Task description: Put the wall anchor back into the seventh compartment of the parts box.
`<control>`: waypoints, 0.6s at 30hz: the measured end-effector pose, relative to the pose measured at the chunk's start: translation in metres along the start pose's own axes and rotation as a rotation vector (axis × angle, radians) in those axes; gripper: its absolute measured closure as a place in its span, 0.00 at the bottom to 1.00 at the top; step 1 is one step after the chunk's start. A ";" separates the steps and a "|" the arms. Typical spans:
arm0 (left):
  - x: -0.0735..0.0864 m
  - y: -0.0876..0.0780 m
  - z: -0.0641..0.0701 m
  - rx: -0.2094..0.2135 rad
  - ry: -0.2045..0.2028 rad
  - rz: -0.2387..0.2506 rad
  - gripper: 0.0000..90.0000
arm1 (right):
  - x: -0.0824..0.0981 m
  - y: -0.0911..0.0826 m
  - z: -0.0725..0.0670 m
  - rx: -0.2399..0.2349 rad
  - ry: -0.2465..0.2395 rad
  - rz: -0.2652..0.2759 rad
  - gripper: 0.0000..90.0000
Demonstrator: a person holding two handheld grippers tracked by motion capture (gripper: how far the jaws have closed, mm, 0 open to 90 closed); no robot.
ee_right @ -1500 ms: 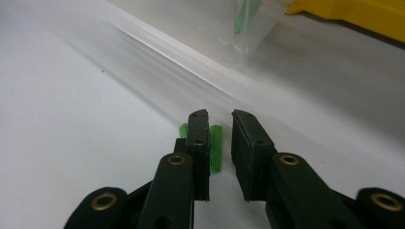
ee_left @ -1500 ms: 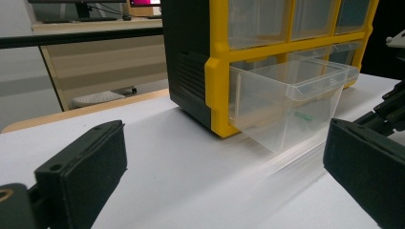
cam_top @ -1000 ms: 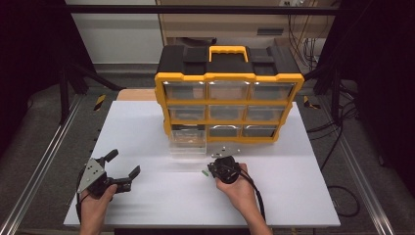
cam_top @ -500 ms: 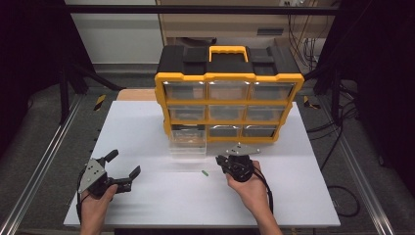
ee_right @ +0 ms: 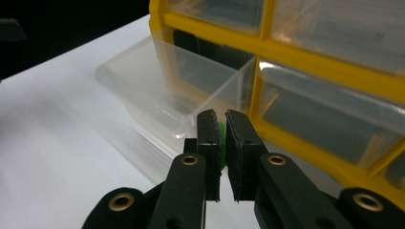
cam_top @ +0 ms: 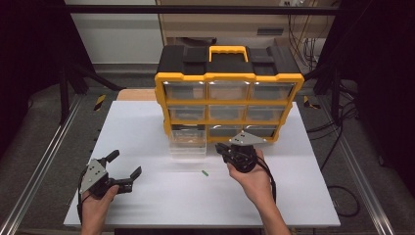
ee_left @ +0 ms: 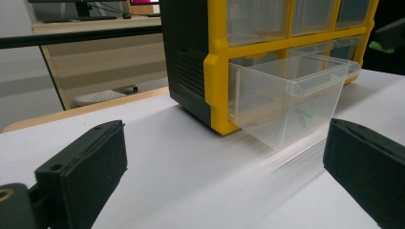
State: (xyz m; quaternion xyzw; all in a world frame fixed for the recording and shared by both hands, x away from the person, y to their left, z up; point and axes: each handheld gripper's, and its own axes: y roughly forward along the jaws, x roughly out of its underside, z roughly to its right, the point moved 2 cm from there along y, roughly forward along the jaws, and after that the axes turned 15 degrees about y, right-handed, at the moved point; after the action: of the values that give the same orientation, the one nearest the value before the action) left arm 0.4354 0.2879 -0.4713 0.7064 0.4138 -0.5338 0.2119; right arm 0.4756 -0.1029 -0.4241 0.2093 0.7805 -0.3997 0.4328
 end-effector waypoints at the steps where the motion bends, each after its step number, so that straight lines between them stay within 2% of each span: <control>1: 0.000 0.000 0.000 -0.001 -0.002 0.001 0.01 | -0.003 0.000 -0.001 -0.001 -0.003 0.003 0.94; 11: 0.000 -0.002 -0.002 -0.005 -0.006 0.006 0.01 | -0.031 0.004 -0.016 -0.025 -0.031 0.024 0.94; 18: 0.000 -0.002 -0.003 -0.006 -0.010 0.007 0.01 | -0.041 0.011 -0.023 -0.041 -0.033 0.027 0.94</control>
State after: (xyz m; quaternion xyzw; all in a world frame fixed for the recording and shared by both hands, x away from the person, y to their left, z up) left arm 0.4354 0.2907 -0.4699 0.7045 0.4118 -0.5355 0.2178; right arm 0.4936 -0.0771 -0.3878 0.2042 0.7785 -0.3811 0.4549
